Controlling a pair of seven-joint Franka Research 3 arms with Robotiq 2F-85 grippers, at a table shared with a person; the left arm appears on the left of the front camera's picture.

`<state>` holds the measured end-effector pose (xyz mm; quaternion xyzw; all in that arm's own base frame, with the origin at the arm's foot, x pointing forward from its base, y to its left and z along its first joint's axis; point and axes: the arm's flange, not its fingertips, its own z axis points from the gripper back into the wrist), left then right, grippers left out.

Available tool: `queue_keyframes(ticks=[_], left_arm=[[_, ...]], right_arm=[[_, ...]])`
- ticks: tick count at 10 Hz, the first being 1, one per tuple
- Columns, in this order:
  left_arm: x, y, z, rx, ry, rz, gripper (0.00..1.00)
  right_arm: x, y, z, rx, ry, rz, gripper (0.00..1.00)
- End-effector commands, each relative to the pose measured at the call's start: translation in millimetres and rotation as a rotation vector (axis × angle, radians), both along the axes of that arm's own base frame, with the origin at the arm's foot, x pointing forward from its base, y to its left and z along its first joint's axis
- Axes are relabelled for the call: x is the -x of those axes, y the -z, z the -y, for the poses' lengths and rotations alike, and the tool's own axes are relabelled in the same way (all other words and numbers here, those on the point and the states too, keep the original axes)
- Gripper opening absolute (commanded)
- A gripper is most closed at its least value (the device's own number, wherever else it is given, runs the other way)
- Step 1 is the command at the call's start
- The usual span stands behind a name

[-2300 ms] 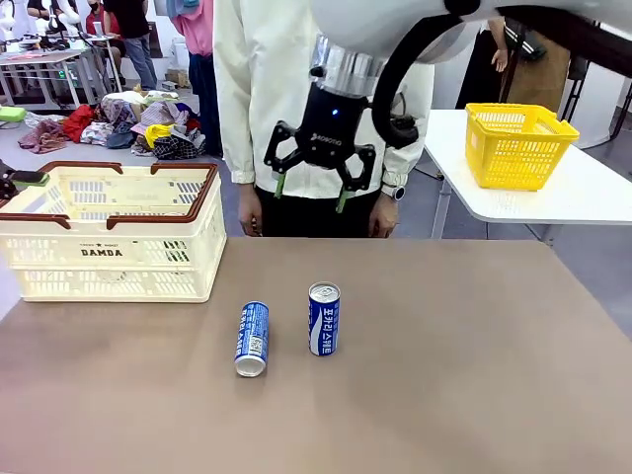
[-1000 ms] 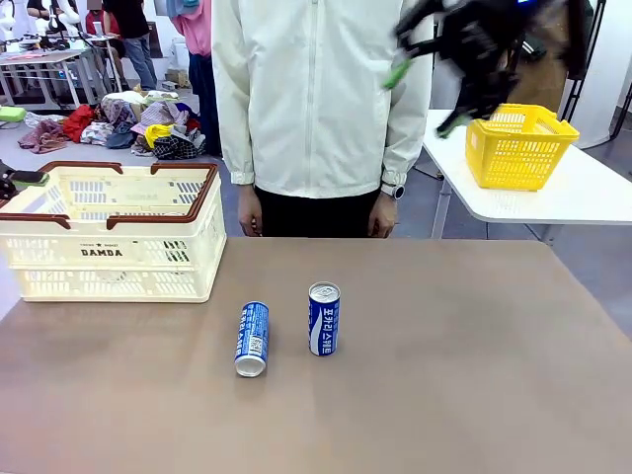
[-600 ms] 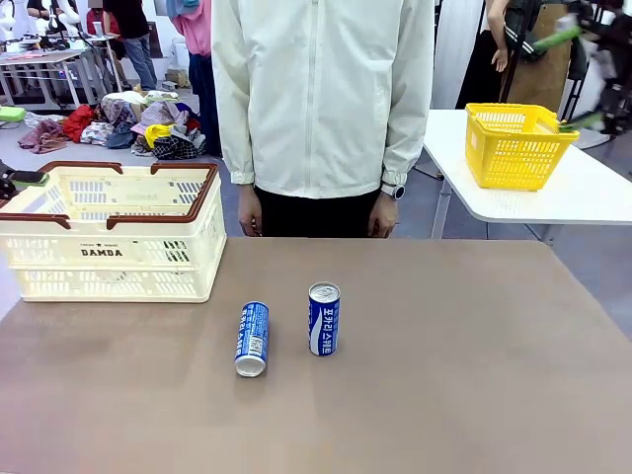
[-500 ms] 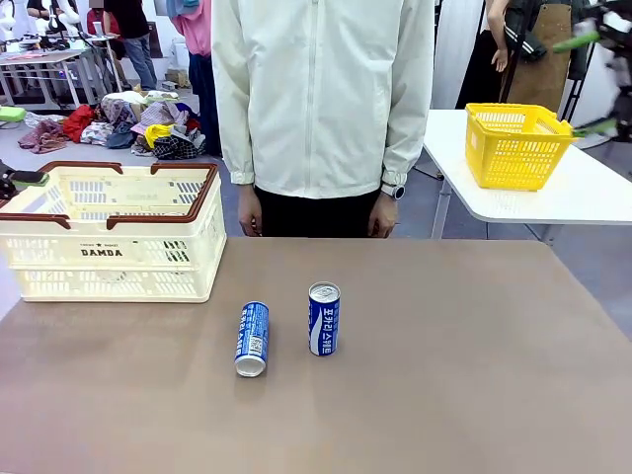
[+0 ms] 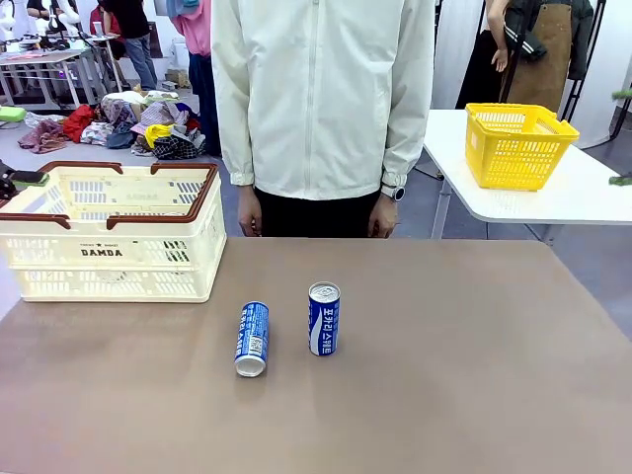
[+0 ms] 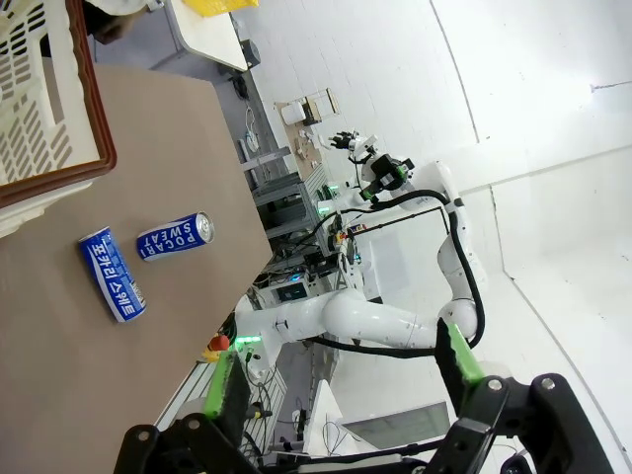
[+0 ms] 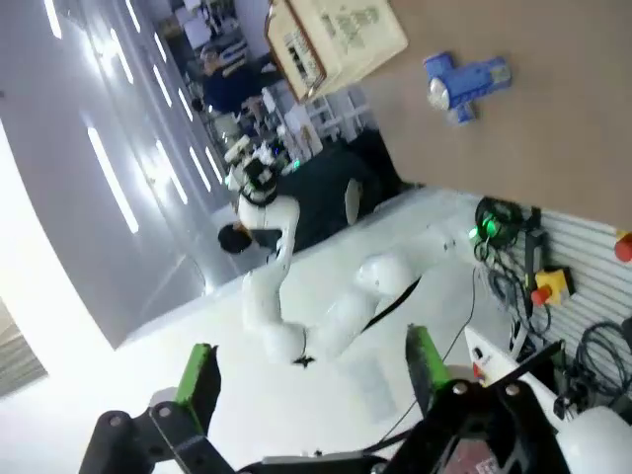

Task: Place the drinks into the Shopping basket.
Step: Pick up one drink and place it into the Shopping basket.

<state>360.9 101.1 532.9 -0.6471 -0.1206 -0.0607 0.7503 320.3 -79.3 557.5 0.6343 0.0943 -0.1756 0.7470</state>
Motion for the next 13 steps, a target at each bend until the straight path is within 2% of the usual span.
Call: queue_keyframes(ticks=[1,6,7,8,10,11,12,13], left_arm=[[2,-1,1,0.014,0.003,0.009,1.00],[0,0,0,0.000,0.000,0.000,1.00],[-11,-9,13,0.038,-0.151,-0.177,1.00],[-22,-25,44,0.002,-0.091,-0.251,1.00],[-36,-57,125,-0.254,-0.041,-0.371,1.00],[-46,-65,168,-0.448,-0.072,-0.448,1.00],[-59,-67,199,-0.617,-0.054,-0.507,1.00],[-64,-62,227,-0.751,-0.024,-0.534,1.00]], right_arm=[[-1,-10,1,-0.025,-0.041,0.000,1.00],[-1,-10,1,-0.025,-0.041,0.000,1.00],[-1,-10,1,-0.025,-0.041,0.000,1.00],[-1,-10,1,-0.025,-0.041,0.000,1.00],[-1,-10,1,-0.025,-0.041,0.000,1.00],[-1,-10,1,-0.025,-0.041,0.000,1.00],[-1,-10,1,-0.025,-0.041,0.000,1.00],[-1,-10,1,-0.025,-0.041,0.000,1.00]])
